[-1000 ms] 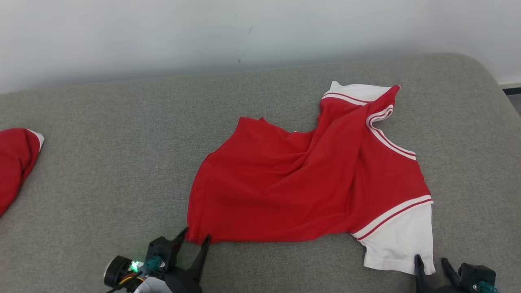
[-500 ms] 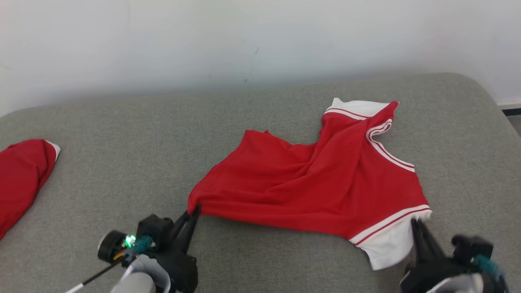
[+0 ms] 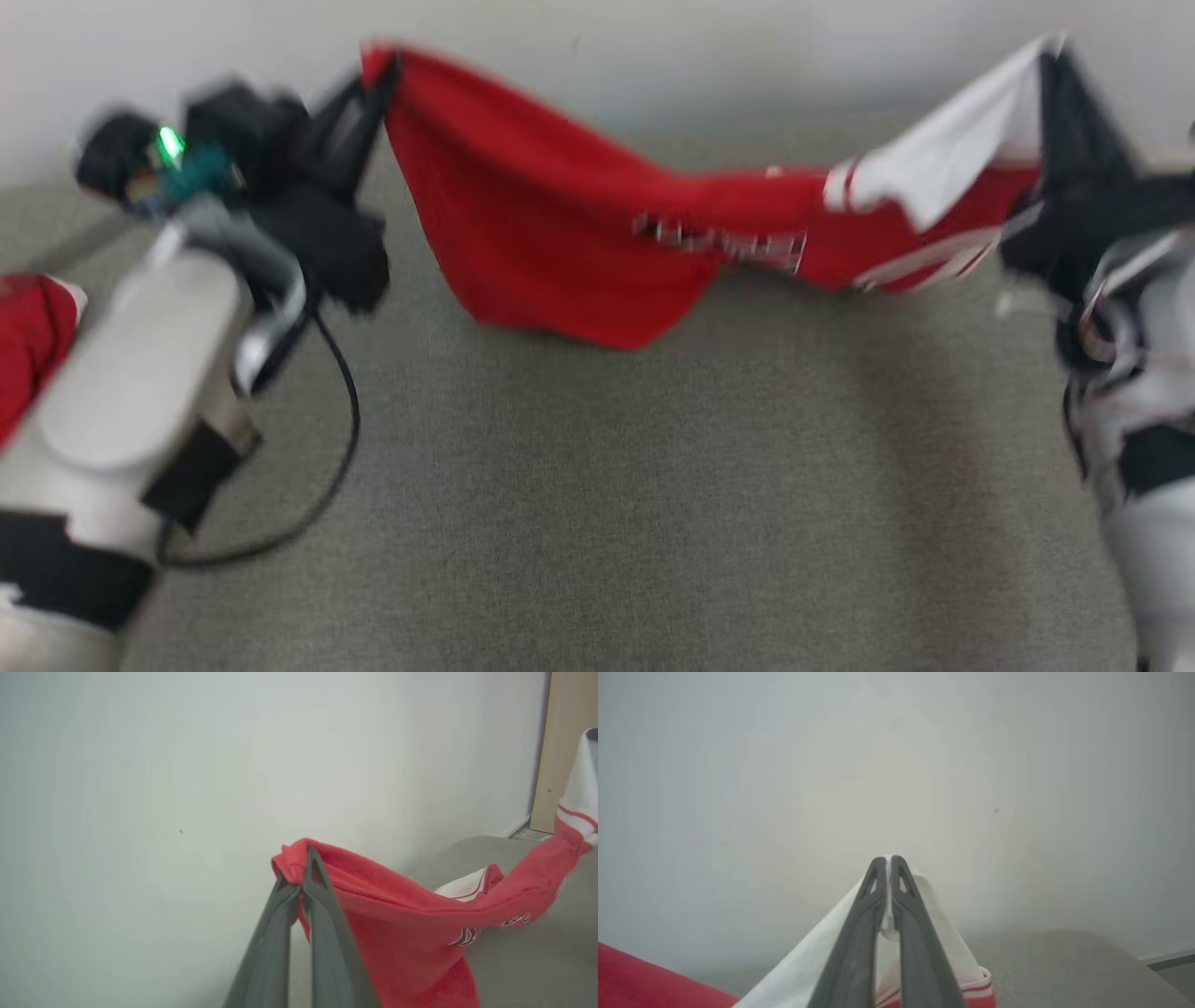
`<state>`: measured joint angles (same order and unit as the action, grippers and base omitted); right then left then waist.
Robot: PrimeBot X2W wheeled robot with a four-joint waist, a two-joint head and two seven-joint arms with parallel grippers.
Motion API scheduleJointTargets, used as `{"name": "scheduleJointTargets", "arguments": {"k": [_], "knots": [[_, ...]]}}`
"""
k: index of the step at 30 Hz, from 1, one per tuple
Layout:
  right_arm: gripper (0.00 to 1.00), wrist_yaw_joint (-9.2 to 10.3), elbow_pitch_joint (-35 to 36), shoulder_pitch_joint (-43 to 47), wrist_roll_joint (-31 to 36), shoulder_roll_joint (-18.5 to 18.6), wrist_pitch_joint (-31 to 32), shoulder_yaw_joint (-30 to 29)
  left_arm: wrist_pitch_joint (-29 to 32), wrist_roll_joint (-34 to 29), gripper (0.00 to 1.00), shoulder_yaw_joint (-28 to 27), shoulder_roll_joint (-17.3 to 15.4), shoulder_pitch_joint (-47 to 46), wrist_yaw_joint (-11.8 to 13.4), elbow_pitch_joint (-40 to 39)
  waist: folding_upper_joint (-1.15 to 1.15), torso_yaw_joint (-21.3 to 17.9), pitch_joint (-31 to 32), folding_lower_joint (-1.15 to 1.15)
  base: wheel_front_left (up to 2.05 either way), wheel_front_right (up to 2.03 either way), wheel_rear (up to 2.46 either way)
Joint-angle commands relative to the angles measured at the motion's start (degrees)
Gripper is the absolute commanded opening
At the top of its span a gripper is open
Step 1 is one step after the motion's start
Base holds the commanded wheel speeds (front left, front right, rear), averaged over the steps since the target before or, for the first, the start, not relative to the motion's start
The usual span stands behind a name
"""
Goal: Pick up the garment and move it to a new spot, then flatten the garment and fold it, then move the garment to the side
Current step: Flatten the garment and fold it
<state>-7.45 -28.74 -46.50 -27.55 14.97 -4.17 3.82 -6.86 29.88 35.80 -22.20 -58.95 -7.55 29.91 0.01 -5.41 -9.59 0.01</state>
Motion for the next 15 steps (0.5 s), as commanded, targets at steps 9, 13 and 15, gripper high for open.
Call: {"name": "scheduleJointTargets", "arguments": {"k": [9, 13, 15], "knots": [[0.0, -0.05, -7.5, -31.4, -1.1, 1.6, 5.7, -2.7, 4.8, 8.5, 0.0, -1.7, -0.1, -27.1, 0.2, 6.3, -0.01, 0.6, -18.3, -0.01, 0.0, 0.0, 0.0], [0.0, -0.05, -11.3, -44.0, 0.9, 2.0, 5.9, -3.0, 5.2, 9.0, 0.0, -0.4, 0.9, -37.7, 0.2, 10.6, -0.01, 0.9, -21.6, -0.01, 0.0, 0.0, 0.0], [0.0, -0.05, -13.1, -49.5, 2.6, 2.0, 5.9, -2.1, 5.0, 9.1, 0.0, 0.4, 1.0, -42.3, 0.2, 12.5, -0.01, 0.9, -22.7, -0.01, 0.0, 0.0, 0.0]]}}
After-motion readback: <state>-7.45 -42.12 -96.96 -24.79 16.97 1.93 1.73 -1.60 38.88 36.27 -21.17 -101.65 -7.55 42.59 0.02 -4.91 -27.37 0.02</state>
